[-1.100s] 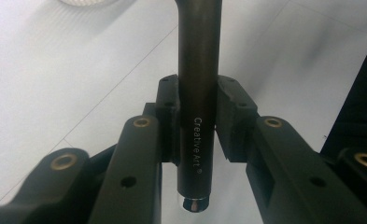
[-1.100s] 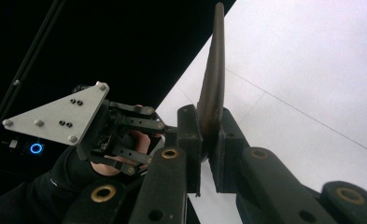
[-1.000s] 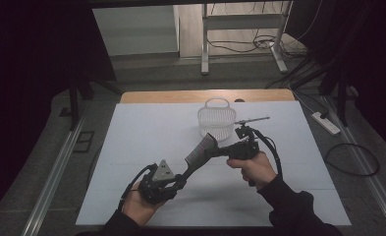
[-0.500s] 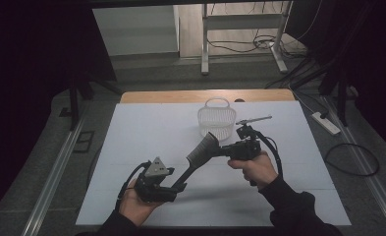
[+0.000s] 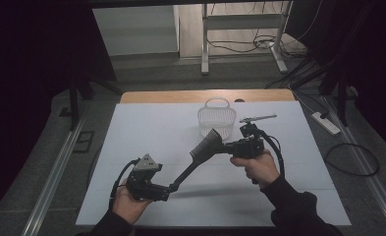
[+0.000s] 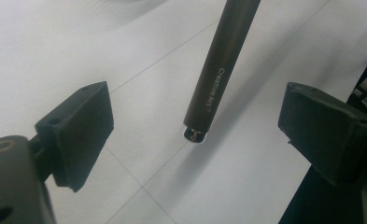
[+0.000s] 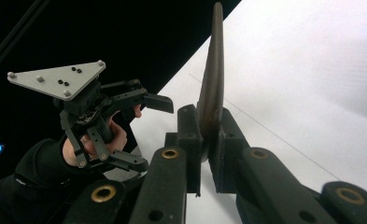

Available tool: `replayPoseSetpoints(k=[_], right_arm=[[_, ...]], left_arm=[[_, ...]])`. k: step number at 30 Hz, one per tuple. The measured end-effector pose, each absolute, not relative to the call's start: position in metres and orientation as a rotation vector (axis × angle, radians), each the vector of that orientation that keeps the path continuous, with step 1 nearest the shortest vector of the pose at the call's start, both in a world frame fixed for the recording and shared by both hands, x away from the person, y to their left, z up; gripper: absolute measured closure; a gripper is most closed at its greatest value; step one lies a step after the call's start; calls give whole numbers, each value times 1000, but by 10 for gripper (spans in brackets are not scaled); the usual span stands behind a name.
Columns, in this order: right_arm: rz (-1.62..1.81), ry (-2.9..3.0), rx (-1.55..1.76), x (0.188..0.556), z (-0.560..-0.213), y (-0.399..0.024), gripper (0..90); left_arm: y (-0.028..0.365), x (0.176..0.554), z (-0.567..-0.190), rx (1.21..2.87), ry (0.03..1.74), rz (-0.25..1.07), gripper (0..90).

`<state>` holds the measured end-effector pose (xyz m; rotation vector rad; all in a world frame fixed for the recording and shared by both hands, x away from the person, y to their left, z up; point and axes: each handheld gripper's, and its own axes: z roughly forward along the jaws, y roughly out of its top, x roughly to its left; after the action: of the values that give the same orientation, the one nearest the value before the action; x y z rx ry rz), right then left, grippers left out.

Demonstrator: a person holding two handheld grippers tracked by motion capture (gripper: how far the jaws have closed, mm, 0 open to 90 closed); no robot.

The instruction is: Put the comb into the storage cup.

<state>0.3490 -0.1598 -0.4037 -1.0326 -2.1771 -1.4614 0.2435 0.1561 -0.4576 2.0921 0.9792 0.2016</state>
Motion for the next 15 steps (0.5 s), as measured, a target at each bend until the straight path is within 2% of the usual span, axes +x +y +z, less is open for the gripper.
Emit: replayPoseSetpoints(k=[8,15], right_arm=[[-1489,-2181,-1048,350,-401,-163,835],[-1506,-2189,-1068,351,-400,-167,835]], left_arm=[[163,244,-458,2061,996,192,31],[169,242,-457,2047,1001,203,25]])
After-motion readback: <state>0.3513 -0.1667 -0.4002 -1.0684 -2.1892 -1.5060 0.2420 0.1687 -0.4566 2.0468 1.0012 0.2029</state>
